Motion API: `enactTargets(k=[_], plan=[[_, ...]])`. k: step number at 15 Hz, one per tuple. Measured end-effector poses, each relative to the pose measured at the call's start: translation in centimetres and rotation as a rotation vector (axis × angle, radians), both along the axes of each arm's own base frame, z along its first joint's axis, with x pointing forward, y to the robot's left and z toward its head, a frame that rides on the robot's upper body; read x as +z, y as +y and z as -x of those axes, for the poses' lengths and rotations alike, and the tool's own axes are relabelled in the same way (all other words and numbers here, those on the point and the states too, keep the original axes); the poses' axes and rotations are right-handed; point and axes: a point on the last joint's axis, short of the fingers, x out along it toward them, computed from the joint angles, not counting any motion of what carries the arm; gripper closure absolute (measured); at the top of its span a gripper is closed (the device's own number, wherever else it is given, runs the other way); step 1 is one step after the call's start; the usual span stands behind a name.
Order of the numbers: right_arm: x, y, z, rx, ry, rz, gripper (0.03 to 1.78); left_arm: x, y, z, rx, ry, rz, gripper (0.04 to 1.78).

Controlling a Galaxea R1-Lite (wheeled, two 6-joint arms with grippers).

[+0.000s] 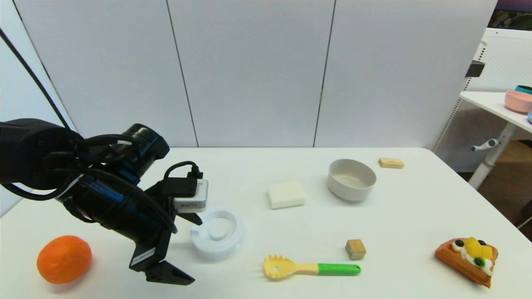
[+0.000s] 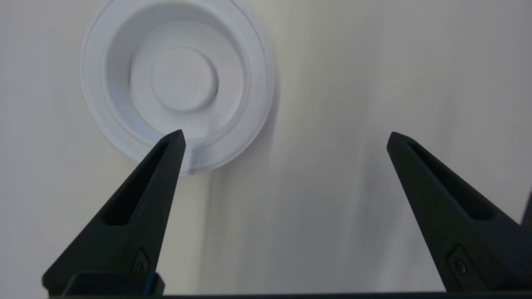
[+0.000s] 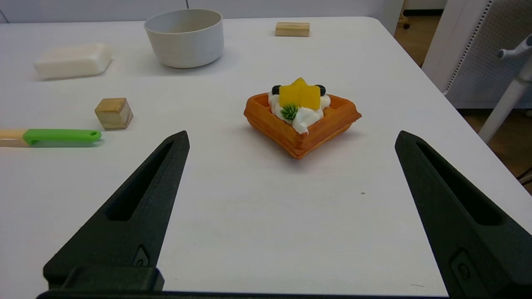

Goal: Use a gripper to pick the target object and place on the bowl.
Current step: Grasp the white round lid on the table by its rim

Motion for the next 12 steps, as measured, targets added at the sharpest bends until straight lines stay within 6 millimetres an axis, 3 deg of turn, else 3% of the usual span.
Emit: enactTargets(k=[12], plan=[[0.0, 0.0, 0.0, 0.000, 0.000, 0.000, 0.10, -2.6, -2.1, 0.0, -0.041, 0.061, -0.029, 0.11]])
